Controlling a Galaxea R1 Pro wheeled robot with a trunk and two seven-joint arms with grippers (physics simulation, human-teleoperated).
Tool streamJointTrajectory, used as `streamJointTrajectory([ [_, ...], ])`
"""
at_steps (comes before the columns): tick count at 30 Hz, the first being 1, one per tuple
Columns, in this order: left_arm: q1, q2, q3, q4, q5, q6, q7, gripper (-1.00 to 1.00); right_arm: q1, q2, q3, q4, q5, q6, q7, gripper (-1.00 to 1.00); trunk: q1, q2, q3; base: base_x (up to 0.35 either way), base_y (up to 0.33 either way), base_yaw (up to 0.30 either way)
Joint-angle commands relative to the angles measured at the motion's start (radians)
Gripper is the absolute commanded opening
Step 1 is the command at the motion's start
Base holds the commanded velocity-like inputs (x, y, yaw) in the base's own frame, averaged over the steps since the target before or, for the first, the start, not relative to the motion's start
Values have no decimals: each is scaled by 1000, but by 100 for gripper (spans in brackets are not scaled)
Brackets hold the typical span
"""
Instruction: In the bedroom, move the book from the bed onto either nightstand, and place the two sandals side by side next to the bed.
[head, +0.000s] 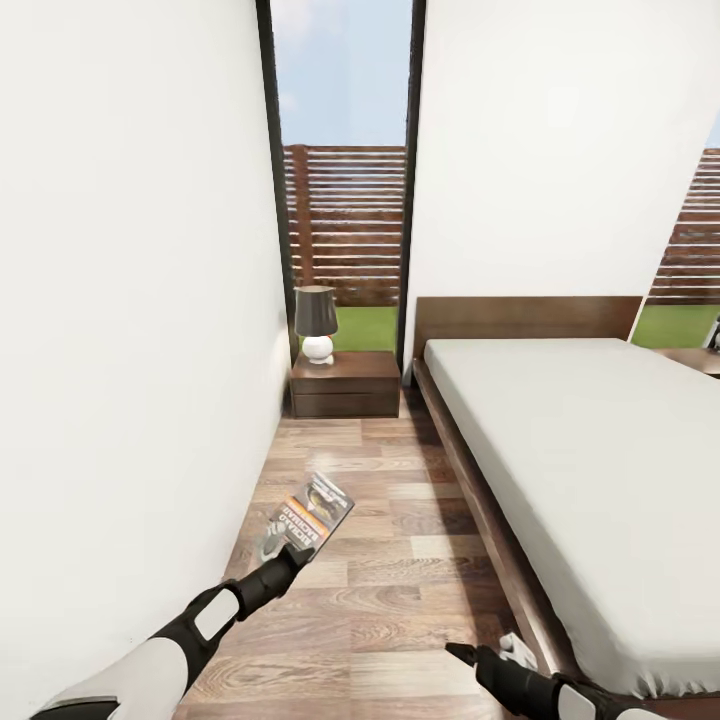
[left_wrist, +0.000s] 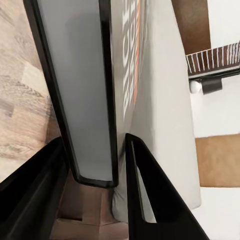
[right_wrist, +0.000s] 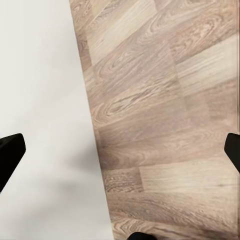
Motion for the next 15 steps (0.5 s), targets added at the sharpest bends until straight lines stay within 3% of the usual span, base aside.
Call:
streamJointTrajectory([
  [1, -1, -4, 9, -4, 5, 10, 14, -100, 4, -1, -2, 2, -11, 7, 2, 100, 0, -1, -1, 0, 0, 0],
  [8, -1, -30, 8, -42, 6, 16, 149, -100, 40, -1, -2, 2, -14, 0, 2, 100, 0, -1, -1, 0, 0, 0],
  [13, -1, -71, 8, -103, 7, 21, 324, -100, 61, 0, -3, 2, -39, -30, 2, 100, 0, -1, -1, 0, 0, 0],
  [15, -1, -80, 8, -125, 7, 22, 366, -100, 68, 1, -3, 2, -52, -46, 1, 100, 0, -1, -1, 0, 0, 0],
])
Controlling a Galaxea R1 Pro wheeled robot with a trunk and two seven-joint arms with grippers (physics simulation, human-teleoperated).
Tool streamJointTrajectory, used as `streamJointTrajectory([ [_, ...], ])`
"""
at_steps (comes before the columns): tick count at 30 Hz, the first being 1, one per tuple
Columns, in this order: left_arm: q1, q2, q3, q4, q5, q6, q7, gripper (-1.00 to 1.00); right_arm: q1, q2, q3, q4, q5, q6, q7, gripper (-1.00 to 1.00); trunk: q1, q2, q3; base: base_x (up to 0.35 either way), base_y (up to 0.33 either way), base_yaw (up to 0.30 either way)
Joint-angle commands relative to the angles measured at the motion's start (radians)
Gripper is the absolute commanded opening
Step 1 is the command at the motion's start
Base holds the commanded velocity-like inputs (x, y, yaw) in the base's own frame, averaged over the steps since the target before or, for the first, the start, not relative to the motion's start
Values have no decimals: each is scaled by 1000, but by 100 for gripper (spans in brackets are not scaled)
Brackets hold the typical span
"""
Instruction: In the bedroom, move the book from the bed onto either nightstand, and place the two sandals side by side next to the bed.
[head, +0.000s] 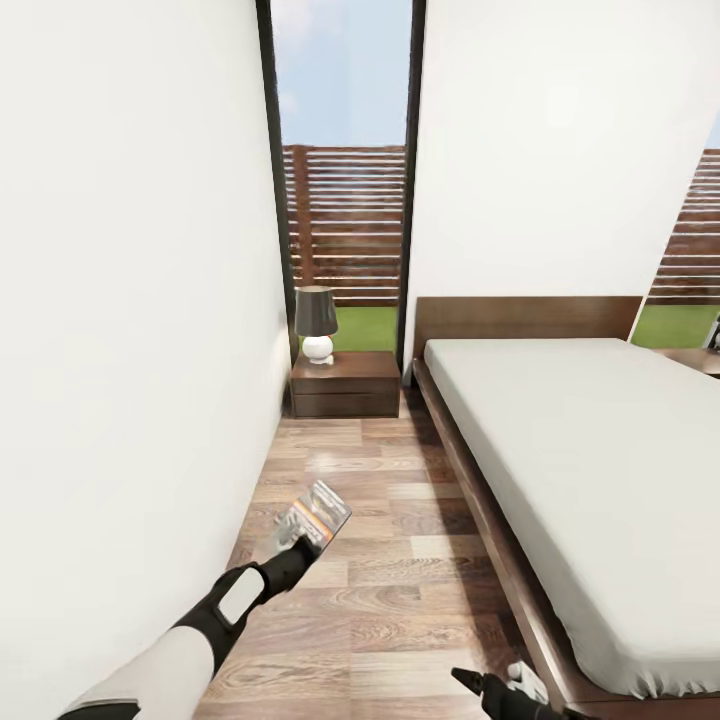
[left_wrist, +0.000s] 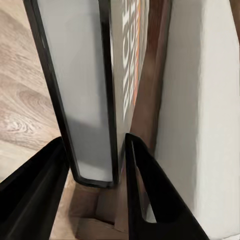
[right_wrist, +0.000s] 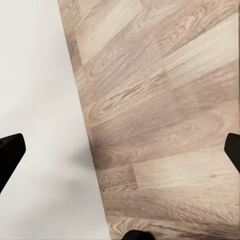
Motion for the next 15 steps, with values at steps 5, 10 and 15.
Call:
streamJointTrajectory([
  [5, 0, -13, 7, -37, 6, 11, 87, -100, 13, 3, -1, 2, -30, -23, -8, 100, 0, -1, -1, 0, 0, 0],
  [10, 0, -13, 7, -46, 7, 13, 116, -100, 19, 9, -1, 4, -34, -29, -26, 100, 0, -1, -1, 0, 0, 0],
  [15, 0, -11, 8, -49, 9, 16, 125, -100, 39, 23, -1, 4, -34, -35, -50, 100, 0, -1, -1, 0, 0, 0],
])
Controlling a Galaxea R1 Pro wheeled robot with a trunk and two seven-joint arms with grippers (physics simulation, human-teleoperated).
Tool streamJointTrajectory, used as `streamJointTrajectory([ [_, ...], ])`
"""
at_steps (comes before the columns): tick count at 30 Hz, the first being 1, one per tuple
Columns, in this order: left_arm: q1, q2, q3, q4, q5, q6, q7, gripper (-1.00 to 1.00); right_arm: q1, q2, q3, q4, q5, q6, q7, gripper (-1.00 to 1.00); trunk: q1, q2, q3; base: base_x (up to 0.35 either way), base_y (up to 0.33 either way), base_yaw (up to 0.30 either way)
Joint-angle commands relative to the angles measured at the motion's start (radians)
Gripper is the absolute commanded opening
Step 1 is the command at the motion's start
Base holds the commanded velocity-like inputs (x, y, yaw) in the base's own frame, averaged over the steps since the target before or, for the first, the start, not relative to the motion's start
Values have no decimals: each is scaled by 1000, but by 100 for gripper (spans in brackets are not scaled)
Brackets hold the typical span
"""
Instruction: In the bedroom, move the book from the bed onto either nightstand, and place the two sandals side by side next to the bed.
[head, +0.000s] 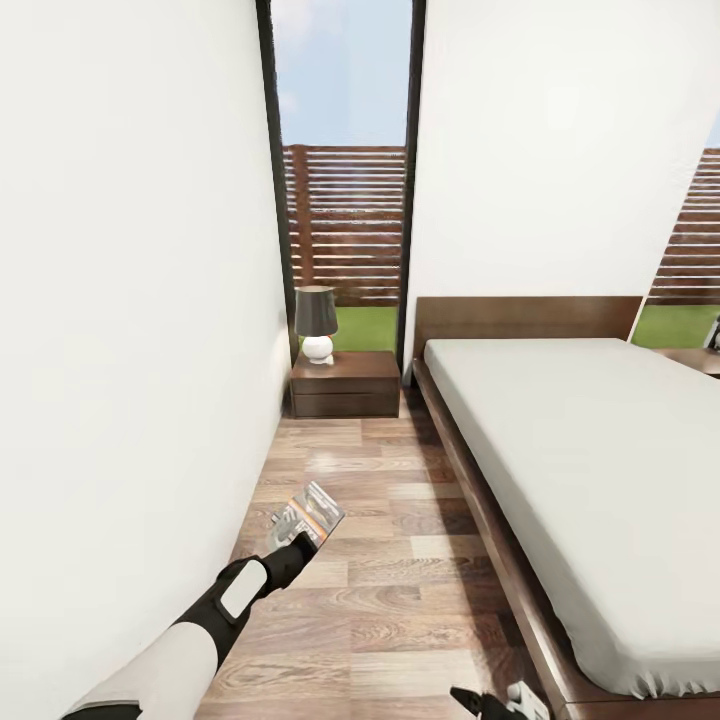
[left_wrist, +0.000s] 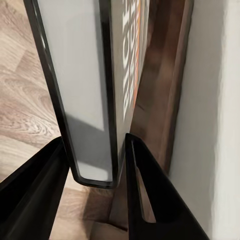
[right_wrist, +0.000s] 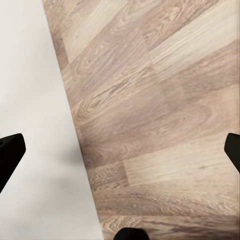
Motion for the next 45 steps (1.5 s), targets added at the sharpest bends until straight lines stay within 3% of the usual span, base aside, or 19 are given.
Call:
streamJointTrajectory([
  [1, 0, -1, 7, -1, 4, 8, -2, -100, 1, 1, -2, 2, -10, 8, 1, 100, 0, -1, -1, 0, 0, 0],
  [9, 0, -4, 7, -1, 6, 9, -1, -100, 11, 9, -2, 1, -4, -3, -11, 100, 0, -1, -1, 0, 0, 0],
  [19, 0, -6, 8, -5, 8, 19, -2, -100, 13, 30, 1, 1, -2, -7, -119, 100, 0, -1, -1, 0, 0, 0],
  [45, 0, -5, 5, -8, 2, 18, -6, -100, 20, 41, 1, 1, 0, -6, -133, 100, 0, -1, -1, 0, 0, 0],
])
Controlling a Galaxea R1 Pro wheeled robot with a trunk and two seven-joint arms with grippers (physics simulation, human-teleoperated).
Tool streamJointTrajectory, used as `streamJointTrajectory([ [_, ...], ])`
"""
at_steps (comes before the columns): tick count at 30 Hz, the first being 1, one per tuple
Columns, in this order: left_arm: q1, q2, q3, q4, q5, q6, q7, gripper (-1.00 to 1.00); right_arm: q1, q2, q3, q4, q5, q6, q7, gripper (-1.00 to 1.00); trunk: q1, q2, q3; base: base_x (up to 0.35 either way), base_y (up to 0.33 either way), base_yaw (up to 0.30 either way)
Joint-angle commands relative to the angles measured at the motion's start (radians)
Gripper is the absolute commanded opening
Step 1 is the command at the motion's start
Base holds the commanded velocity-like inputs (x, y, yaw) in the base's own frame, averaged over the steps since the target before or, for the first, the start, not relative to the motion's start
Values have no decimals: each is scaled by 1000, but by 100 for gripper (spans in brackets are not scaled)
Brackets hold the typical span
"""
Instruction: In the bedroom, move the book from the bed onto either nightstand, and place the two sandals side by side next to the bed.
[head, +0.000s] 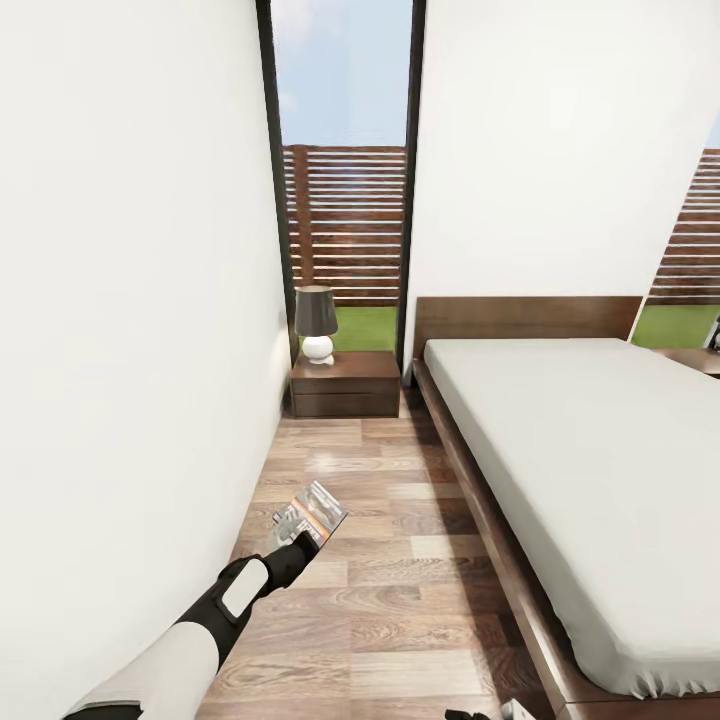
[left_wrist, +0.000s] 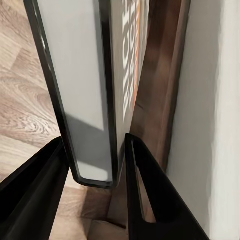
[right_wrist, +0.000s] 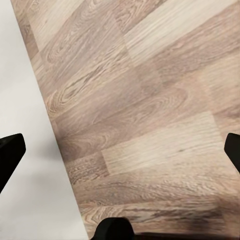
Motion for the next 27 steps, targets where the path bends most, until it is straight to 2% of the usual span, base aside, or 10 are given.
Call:
streamJointTrajectory([
  [1, 0, -1, 7, -1, 4, 8, -2, -100, -1, 0, -1, 2, -11, 6, 4, 100, 0, -1, -1, 0, 0, 0],
  [13, 0, 3, 5, -1, 4, 7, -3, -100, 0, -1, -2, 1, -18, 6, 3, 100, 0, -1, -1, 15, 0, 0],
  [27, 0, 2, 6, -1, 4, 7, -4, -100, 0, -3, -3, 1, -22, 4, 6, 100, 0, -1, -1, 110, 0, 0],
])
